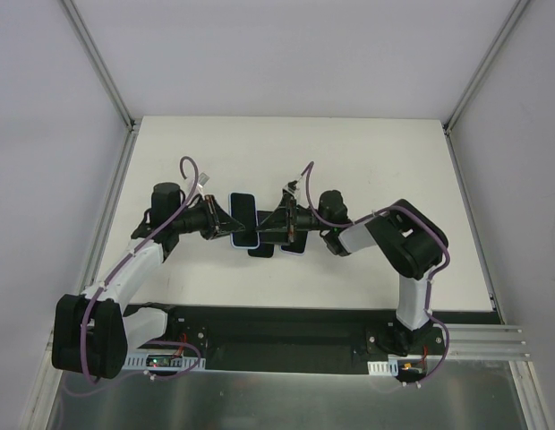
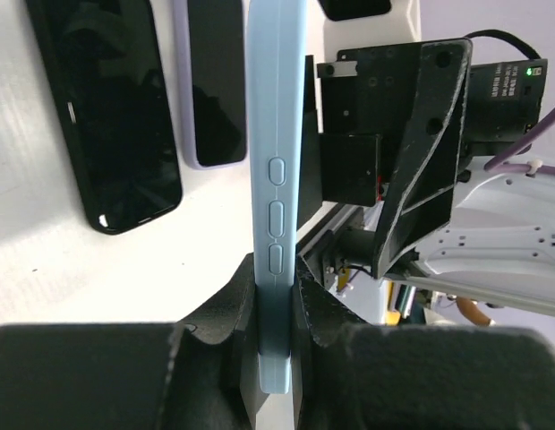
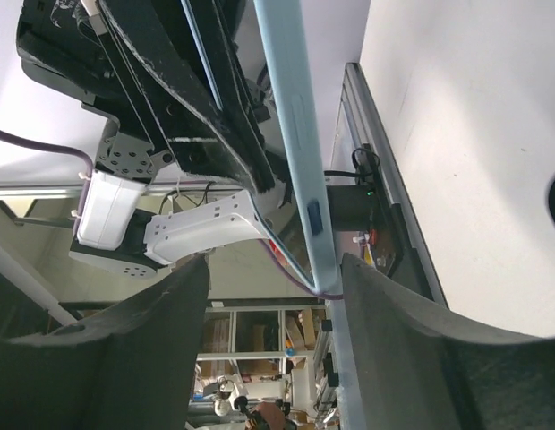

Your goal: Put the phone into the phone case

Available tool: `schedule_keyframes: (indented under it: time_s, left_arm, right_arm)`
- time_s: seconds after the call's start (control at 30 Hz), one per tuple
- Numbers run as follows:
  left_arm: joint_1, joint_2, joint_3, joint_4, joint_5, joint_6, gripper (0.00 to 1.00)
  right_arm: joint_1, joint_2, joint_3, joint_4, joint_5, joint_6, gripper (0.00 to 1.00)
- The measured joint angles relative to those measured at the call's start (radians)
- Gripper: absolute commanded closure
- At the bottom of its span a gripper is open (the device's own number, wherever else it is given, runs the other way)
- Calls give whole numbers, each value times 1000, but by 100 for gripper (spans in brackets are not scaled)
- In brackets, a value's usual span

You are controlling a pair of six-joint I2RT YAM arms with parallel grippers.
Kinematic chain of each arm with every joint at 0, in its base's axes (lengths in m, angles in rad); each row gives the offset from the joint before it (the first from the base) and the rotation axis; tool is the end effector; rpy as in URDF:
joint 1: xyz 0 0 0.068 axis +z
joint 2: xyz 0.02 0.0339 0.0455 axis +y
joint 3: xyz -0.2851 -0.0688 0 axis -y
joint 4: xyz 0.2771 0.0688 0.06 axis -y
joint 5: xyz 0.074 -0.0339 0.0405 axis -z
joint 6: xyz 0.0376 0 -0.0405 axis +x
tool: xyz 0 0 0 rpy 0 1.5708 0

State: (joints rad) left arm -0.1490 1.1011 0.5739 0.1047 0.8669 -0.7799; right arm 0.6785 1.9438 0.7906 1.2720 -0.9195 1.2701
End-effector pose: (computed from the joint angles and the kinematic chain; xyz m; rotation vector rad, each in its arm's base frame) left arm 0.2433 -0.0655 0.2398 -0.0523 2.1292 -1.4354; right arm 0.2827 0.2663 0.1615 -0.4177 1.9316 2.0885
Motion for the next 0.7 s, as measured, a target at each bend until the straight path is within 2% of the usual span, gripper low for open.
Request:
schedule_keyframes:
  time_s: [0.1,0.13,0.27,0.4,0.57,0.7]
  left_arm:
    - [18,8,24,-71,-16,63,100]
    - [26,14,35,-96,-18,80,100]
    - [73,75,105,-203,-22,164,100]
    - [97,173,180,-290,-22,243,100]
    - [98,323,278,-396,-23,324,100]
    - [98,451,341,-460,-43,379,100]
  right_arm:
    - [-27,-14,-45,2,-1,-20,25]
    - [-39,-24,-63,0,-1,-32,2]
    - [-76,-93,-101,-77,0,-129,4]
    - [-87,-217,-110,-270,16,-299,4]
    - [-78,-450,-31,-824,143,-672,4]
    - [-76,-591,40,-1085,227,-862,4]
